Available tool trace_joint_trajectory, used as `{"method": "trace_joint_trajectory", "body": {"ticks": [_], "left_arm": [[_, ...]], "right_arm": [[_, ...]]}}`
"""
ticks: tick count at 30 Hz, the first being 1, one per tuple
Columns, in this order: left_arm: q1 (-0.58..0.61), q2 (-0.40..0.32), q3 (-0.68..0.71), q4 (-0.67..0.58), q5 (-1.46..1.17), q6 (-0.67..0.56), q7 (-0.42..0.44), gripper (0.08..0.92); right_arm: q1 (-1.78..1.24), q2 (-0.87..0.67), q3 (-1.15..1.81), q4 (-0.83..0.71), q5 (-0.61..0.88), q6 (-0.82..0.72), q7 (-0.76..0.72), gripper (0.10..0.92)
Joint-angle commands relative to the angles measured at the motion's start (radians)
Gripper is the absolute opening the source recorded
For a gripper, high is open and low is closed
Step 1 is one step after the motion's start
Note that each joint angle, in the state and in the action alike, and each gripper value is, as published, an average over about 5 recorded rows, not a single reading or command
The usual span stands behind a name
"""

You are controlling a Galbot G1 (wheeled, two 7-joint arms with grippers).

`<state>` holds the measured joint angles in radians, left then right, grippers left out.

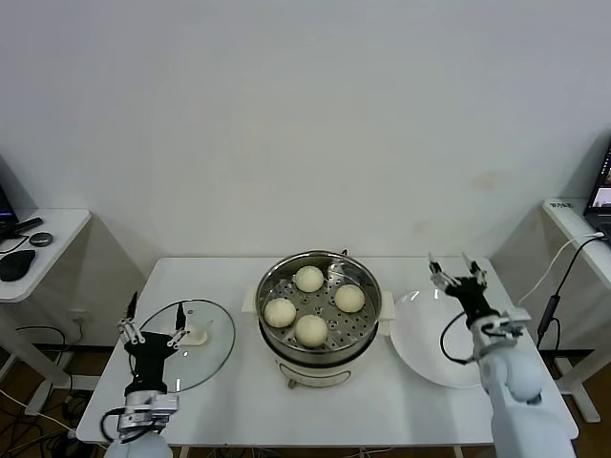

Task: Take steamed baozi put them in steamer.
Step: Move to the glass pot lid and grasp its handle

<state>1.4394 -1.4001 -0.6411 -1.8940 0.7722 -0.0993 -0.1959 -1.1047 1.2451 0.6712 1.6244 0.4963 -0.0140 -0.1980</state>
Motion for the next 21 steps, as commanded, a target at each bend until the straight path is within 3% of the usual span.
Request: {"method": "trace_joint_trajectory", "body": {"ticks": [1, 8, 15, 21], "left_arm": [[0.075, 0.273, 0.051, 0.101, 0.799, 0.076, 0.045, 0.823], [0.050, 0.262, 0.008, 0.232, 0.747, 0.057, -0.100, 0.823], [0.070, 0.218, 0.058, 0.188, 0.644, 0.178, -0.003, 0.823], [-0.006, 0.174, 0.088, 0.257, 0.596, 0.204, 0.002, 0.823]], "right_arm": [[-0.178, 0.078, 0.091, 0.043, -0.030, 0.053, 0.070, 0.823], [-0.191, 0.084, 0.084, 0.044, -0.038, 0.064, 0.069, 0.823], [-0.187, 0.095, 0.082, 0.045, -0.048, 0.063, 0.075, 0.823], [-0.191, 0.096, 0.089, 0.043, -0.051, 0.064, 0.081, 0.823]]}}
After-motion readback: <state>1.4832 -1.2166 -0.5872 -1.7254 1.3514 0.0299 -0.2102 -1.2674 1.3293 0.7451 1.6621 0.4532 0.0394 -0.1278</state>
